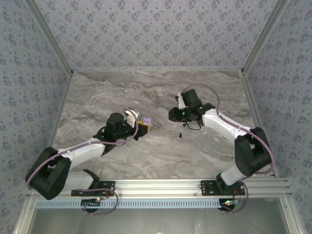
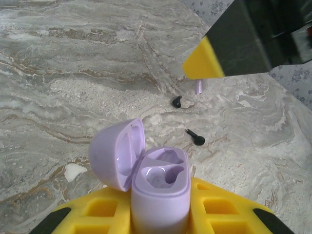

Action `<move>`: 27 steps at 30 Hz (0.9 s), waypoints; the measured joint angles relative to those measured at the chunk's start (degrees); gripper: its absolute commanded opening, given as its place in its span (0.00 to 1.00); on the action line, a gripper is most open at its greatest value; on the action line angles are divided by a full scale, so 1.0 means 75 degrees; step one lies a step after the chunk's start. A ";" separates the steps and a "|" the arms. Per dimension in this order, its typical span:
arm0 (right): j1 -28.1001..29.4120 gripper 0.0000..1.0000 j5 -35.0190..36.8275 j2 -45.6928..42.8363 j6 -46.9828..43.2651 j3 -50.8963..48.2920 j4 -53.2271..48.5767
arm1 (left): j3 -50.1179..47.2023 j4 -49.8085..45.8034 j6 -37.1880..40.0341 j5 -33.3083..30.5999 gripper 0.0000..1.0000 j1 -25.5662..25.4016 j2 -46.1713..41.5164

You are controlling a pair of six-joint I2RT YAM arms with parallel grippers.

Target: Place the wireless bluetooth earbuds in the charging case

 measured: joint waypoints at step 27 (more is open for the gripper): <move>0.1000 0.25 -0.0533 -0.1116 0.0154 0.0076 0.0708 | 0.0000 0.1408 0.0026 0.0099 0.25 -0.0379 0.0548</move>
